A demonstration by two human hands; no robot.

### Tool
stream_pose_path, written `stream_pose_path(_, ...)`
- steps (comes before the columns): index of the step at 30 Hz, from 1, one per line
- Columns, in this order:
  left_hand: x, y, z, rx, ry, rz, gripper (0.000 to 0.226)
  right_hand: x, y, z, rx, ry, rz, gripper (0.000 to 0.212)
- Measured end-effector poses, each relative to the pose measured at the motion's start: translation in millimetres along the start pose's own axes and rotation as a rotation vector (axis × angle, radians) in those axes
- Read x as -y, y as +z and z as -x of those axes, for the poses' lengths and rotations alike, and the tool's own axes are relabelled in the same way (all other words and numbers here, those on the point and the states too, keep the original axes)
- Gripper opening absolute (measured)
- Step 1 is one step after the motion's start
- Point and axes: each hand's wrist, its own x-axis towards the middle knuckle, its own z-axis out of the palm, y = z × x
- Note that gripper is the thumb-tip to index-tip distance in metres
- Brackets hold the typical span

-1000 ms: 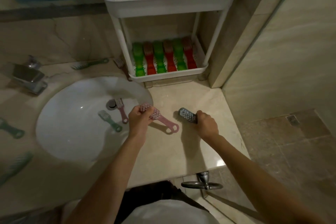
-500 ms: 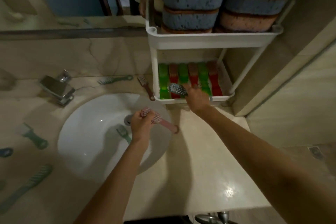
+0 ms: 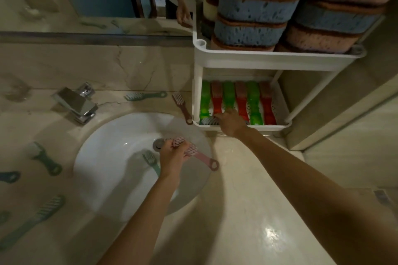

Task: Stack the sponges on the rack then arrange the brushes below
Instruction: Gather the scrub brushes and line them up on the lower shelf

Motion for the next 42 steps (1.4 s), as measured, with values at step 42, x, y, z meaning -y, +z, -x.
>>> stream_pose_path(42, 12, 21, -1, -0.194, 0.059, 0.021, 0.029, -14, -21, -12, -0.041, -0.061, 0.029, 0.036)
